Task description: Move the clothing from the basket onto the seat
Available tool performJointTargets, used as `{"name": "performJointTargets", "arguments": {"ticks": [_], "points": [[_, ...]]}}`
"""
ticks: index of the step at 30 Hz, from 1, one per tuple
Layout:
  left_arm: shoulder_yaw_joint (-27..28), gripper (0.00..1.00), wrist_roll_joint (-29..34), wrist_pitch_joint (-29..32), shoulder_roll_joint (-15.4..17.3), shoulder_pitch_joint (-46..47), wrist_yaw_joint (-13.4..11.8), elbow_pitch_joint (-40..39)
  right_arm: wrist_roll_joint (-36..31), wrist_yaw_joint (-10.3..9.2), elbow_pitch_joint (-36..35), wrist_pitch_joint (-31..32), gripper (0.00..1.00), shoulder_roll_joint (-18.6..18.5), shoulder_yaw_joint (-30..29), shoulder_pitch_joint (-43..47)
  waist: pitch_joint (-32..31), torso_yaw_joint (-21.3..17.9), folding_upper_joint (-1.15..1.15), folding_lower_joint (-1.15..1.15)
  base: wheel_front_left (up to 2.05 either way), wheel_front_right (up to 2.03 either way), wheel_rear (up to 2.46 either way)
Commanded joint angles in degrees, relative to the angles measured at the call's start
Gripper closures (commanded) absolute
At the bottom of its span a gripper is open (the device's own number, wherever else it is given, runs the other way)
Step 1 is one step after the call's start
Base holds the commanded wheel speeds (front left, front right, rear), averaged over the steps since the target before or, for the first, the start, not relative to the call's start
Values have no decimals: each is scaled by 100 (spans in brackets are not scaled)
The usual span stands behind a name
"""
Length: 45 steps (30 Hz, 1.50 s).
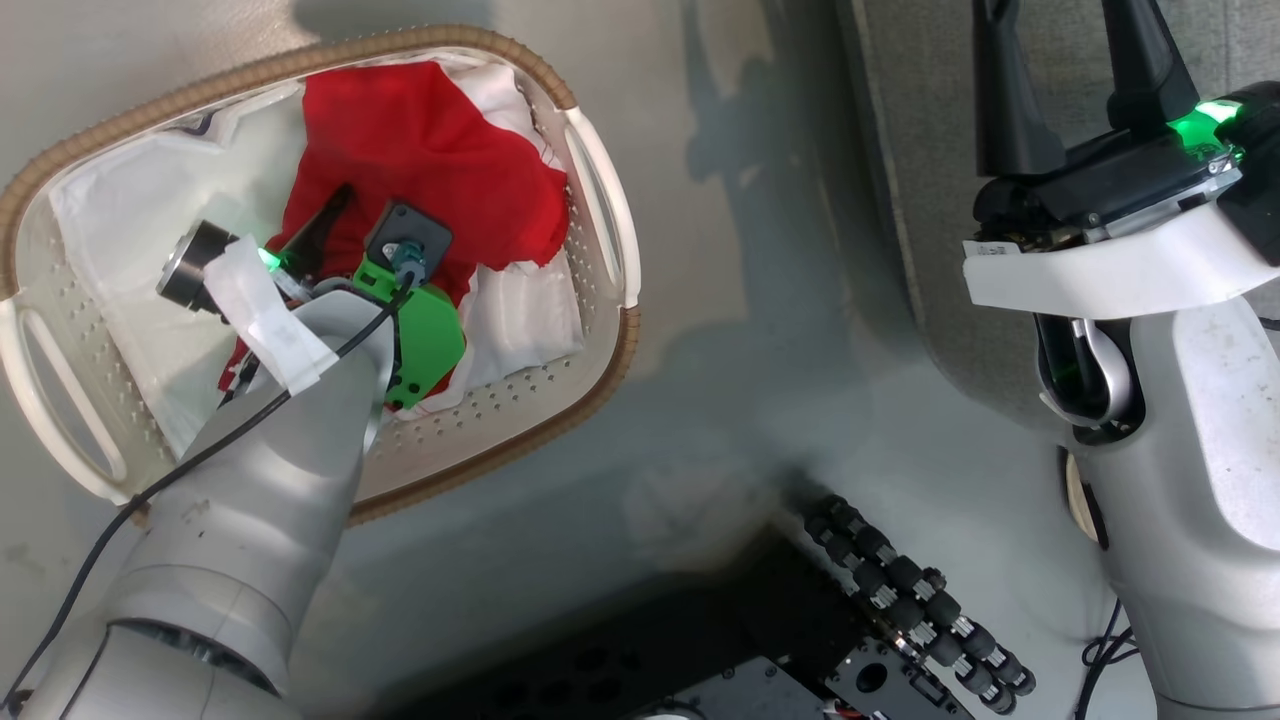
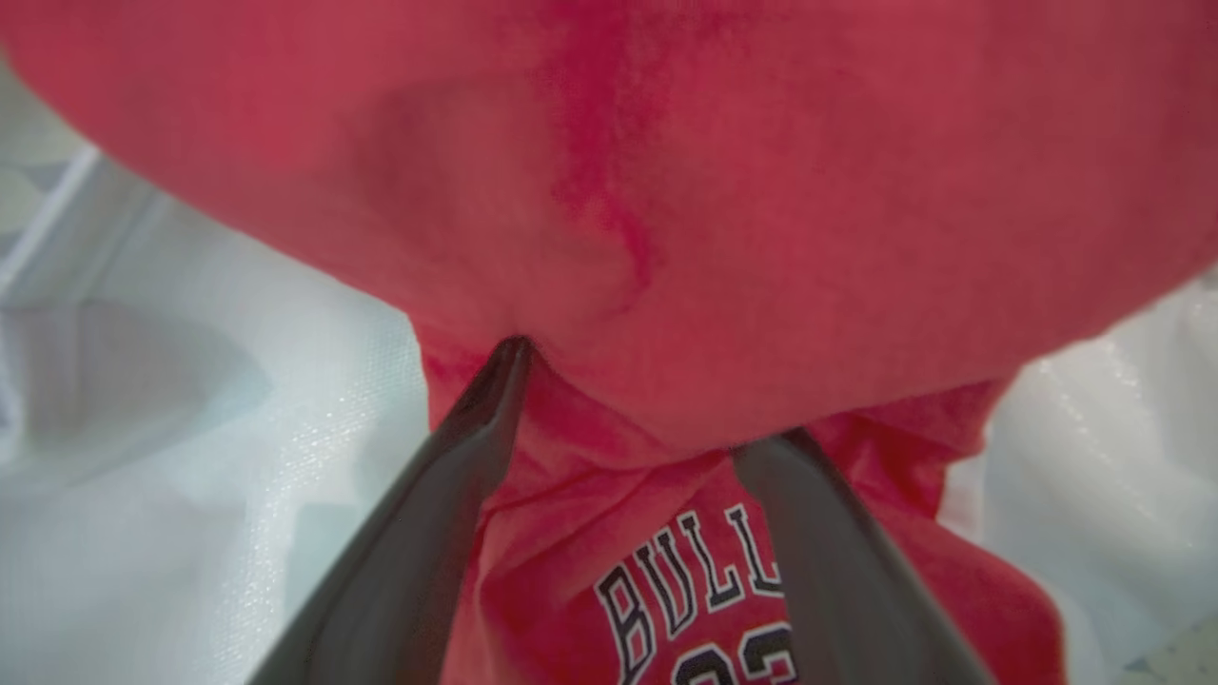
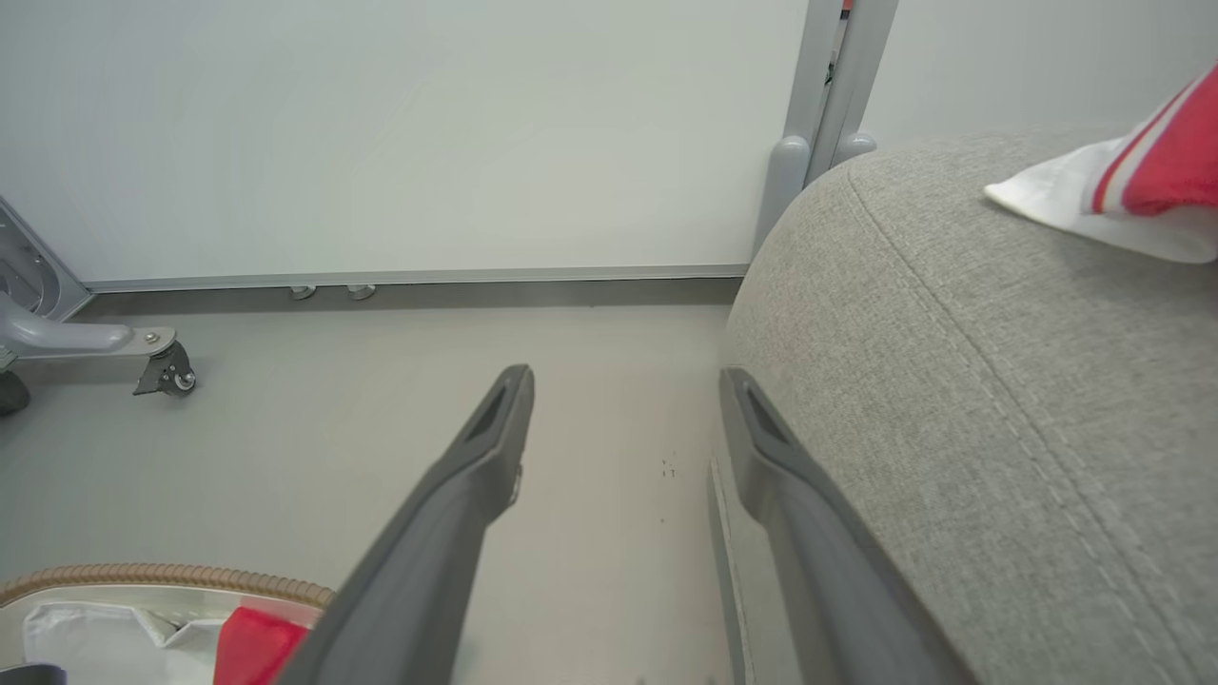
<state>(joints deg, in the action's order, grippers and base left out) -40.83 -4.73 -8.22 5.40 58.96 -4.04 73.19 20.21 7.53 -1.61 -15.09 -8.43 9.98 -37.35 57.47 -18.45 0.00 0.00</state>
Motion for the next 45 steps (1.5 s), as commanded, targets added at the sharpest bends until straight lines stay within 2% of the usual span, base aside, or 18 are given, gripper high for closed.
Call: {"name": "performJointTargets", "arguments": {"ticks": [1,7,14,16,28,37,45], "points": [[-16,0,-53,-53,-15,112,3,24,-2,-8,-39,-10,0,-20,-12,-74,46,38,0,0,0,0,0],[-90,0,-76,-72,-90,213,92,36,13,-8,-144,-10,0,-20,-32,-34,117,83,0,0,0,0,0],[-143,0,-204,164,-168,237,393,59,12,-8,-267,-10,0,-64,-85,34,177,134,0,0,0,0,0],[-132,100,-255,168,-176,252,428,62,1,-8,-274,-10,0,-49,-91,37,187,140,0,0,0,0,0],[77,100,-596,-484,-74,140,322,58,67,-8,-53,-10,0,116,-7,-234,-17,-7,0,0,0,0,0],[209,100,-918,-701,-192,-512,411,-219,13,-8,369,-10,0,73,62,-2,-893,216,0,0,0,0,0],[398,100,-1104,-697,-206,-1274,377,-1200,-43,-8,701,-10,0,-50,82,414,-1777,627,0,0,0,0,0]]}}
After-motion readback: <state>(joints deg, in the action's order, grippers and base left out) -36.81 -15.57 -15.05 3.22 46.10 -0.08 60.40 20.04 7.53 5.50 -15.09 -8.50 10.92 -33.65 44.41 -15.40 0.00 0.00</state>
